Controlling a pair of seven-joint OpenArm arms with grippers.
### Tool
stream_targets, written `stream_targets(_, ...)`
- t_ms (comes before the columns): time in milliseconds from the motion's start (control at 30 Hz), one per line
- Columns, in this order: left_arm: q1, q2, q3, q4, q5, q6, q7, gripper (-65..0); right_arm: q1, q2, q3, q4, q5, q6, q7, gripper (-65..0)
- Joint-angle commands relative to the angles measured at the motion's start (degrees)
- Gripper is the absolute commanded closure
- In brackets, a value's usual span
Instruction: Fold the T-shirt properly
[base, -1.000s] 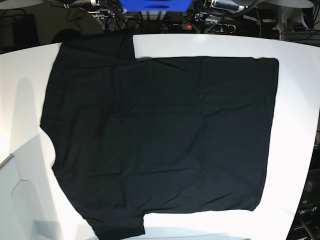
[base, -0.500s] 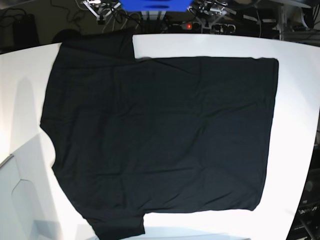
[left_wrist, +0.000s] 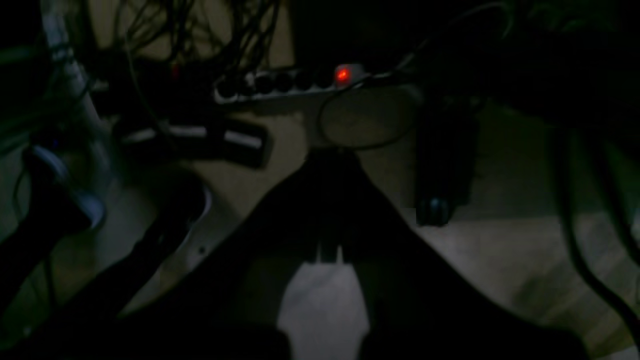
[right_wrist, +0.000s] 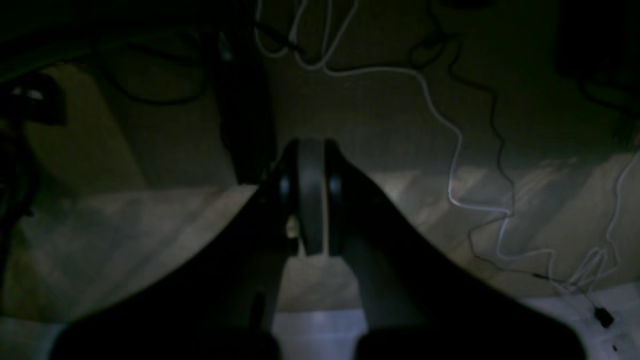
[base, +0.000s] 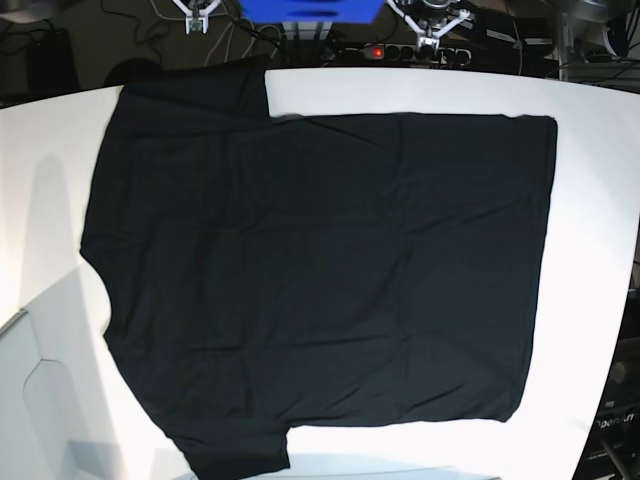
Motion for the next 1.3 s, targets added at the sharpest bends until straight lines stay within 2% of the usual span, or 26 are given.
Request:
stream_targets(0,2.5,-1.0,-0.2,1.9,0.0,0.3,-0.3,0.0,-2.5,0.3,0.3,3.5,0.0,0.8,1.2,0.0)
stream_targets(133,7.1,-2.5,-0.3,9.0,0.0,0.3,-0.3,0.0,-10.0,0.3,0.3,17.8,0.0,0.8,1.2,0.0)
stream_targets(300,14.4,-3.6,-1.6,19.8,0.0,0.3,-0.3,0.0,-17.4,0.3,0.1,30.2,0.0,0.8,1.1,0.0)
stream_targets(467,22.2,-3.3,-6.3,31.8,0.0,0.2,-0.3,0.0,-23.5,0.3,0.1,39.6,0.0,0.9,1.2,0.0)
stream_targets(700,31.4,-3.3,-7.9,47.9,0.0,0.1,-0.3,0.0,-31.9,0.3,0.0,52.8,0.0,0.9,1.2,0.0)
stream_targets(1033,38.1,-3.4,-8.8,62.9,0.0,0.1,-0.3,0.0,-39.4,0.3,-0.1,67.2,0.0,1.0,1.5,0.0)
stream_targets(1133,38.0,-3.3,-10.6,65.1,0.0,0.1,-0.3,0.0,-39.1,0.3,-0.1,67.1,0.0,1.0,5.6,0.0)
stream_targets(1267,36.6,-3.3,-12.1,66.2,-0.1,0.1,-0.3,0.0,-38.5,0.3,0.3,67.1,0.0,1.0,14.3,0.0)
